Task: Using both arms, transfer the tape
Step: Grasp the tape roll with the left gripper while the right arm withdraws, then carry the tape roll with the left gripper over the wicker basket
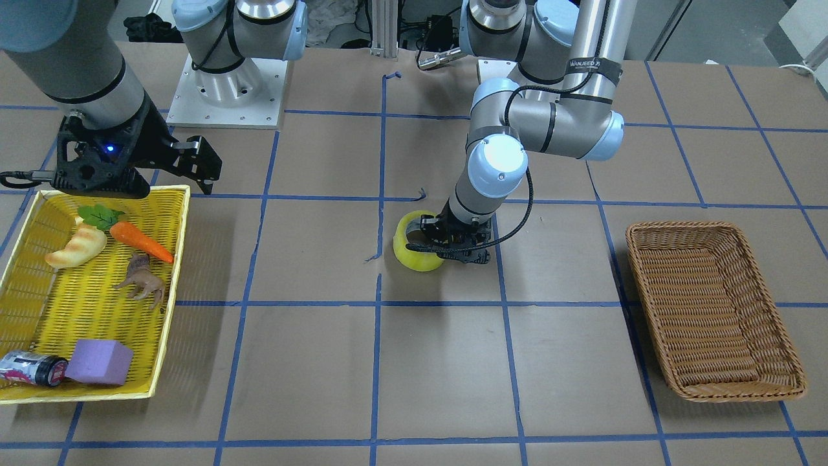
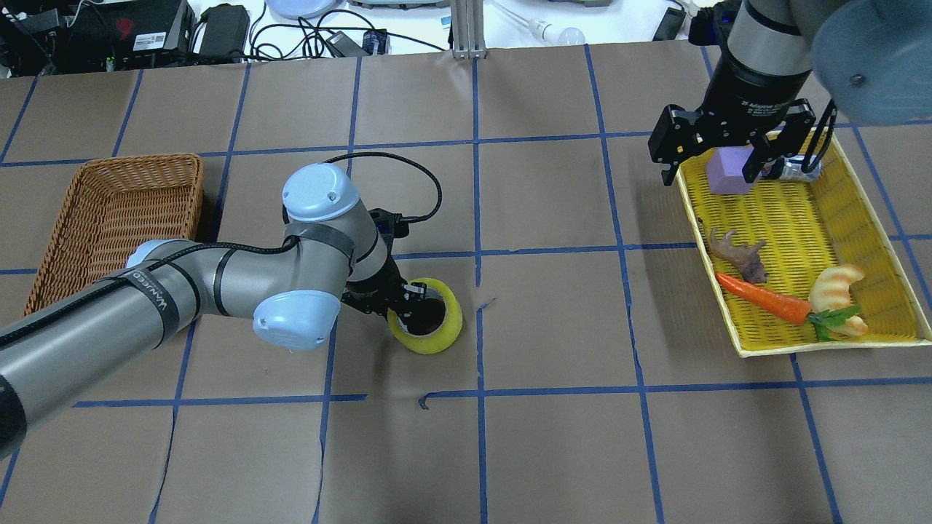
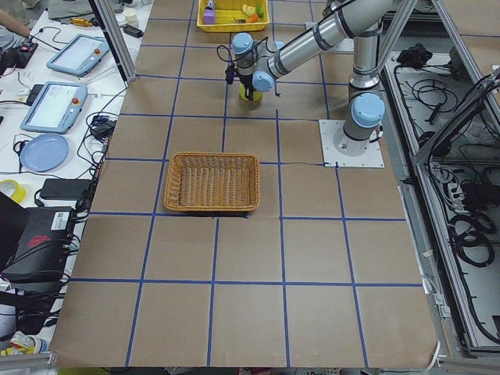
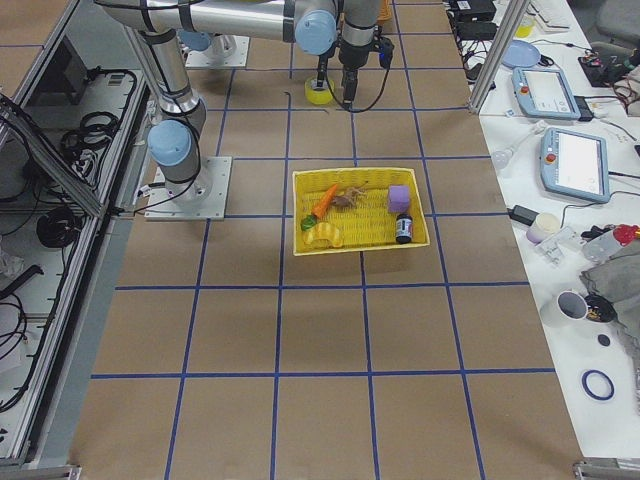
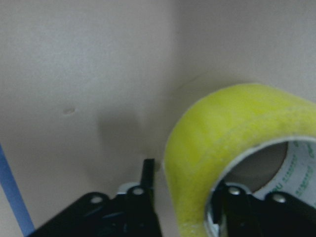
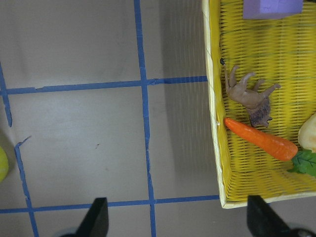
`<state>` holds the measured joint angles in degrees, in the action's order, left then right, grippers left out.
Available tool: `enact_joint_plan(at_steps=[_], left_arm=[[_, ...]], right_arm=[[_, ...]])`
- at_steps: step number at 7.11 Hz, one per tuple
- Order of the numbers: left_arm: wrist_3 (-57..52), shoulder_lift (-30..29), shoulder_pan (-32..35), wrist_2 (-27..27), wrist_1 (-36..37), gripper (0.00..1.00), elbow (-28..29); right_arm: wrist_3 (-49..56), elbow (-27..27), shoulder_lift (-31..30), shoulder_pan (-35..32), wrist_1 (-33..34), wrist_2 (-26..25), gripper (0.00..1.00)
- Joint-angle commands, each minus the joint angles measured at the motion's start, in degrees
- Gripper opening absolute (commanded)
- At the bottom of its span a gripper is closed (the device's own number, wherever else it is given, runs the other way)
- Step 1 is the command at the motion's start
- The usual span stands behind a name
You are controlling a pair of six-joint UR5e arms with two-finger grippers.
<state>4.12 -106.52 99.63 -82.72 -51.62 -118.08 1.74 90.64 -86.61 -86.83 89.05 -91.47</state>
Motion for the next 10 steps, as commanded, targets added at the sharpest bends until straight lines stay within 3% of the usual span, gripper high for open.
enact_joint_plan(at_steps=[1, 2, 4, 5, 9, 10], left_arm=[[-0.86, 1.14, -0.93, -3.91, -1.11, 0.0, 0.92], [-8.44, 1.92, -5.37, -10.64, -3.55, 0.0, 2.58], [-25.92, 4.29, -21.16, -13.26, -9.17, 0.0, 9.67], [-33.05, 4.83, -25.67, -16.74, -10.5, 0.0, 12.41], [-54.08, 3.96, -44.4, -16.43, -7.63, 0.0, 13.05], [-57.7, 3.0, -47.05, -13.73, -4.31, 0.0, 12.7]], right_arm=[[0.28, -0.03, -0.14, -0.01, 0.07, 0.06, 1.0], [0.19, -0.03, -0.14, -0.09, 0.07, -0.03, 1.0], [0.19, -0.11, -0.4, -0.01, 0.07, -0.21, 1.0], [0.19, -0.03, -0.84, -0.01, 0.07, -0.2, 1.0], [0.37, -0.03, -1.28, -0.1, -0.02, -0.12, 1.0], [1.41, -0.03, -1.28, -0.18, -0.02, 0.06, 1.0]])
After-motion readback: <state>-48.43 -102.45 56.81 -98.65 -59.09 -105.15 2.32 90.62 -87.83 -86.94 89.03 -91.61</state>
